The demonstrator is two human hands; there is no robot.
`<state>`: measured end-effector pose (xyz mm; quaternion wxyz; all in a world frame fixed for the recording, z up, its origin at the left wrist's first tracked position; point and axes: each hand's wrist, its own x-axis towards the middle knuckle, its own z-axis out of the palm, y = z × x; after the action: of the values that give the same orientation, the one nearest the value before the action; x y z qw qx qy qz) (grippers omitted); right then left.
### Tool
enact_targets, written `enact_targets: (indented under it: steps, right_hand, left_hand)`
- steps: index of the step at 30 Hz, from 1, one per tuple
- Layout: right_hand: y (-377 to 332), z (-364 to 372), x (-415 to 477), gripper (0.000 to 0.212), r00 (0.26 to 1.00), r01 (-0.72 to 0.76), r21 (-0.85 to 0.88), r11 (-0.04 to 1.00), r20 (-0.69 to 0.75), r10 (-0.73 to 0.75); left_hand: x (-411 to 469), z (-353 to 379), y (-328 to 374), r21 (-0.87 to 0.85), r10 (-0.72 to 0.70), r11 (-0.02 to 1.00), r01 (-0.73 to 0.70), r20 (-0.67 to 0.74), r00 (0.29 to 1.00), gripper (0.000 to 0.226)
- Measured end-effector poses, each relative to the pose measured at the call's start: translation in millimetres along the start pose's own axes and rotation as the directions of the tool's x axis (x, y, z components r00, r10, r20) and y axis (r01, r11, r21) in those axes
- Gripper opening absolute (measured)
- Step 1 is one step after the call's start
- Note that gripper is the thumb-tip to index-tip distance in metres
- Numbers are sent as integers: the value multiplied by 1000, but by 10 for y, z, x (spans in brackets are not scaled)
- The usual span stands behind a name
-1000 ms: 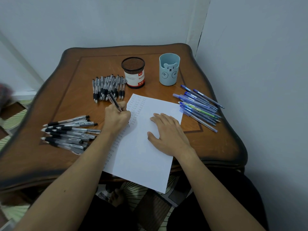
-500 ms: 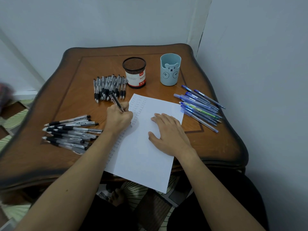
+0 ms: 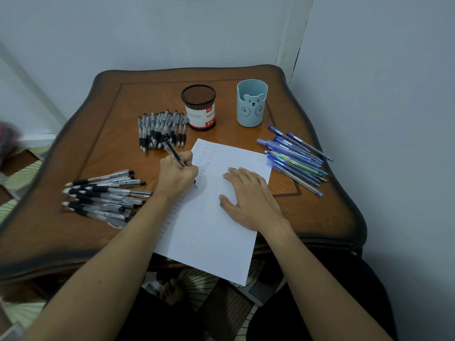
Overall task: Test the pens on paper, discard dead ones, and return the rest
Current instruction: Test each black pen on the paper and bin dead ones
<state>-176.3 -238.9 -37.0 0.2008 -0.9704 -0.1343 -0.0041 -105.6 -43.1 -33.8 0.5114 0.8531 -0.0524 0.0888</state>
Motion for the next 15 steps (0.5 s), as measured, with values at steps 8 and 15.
enact_targets:
  steps: [8, 15]
  right_hand:
    - [0, -18, -4, 57, 1000, 0, 4, 1000, 7, 0]
    - [5, -8, -6, 57, 1000, 1, 3, 1000, -5, -1]
  left_hand:
    - [39, -54, 36, -116, -124, 986, 121, -20, 992, 29]
    - [70, -61, 50, -186, -155, 968, 168, 81, 985, 27]
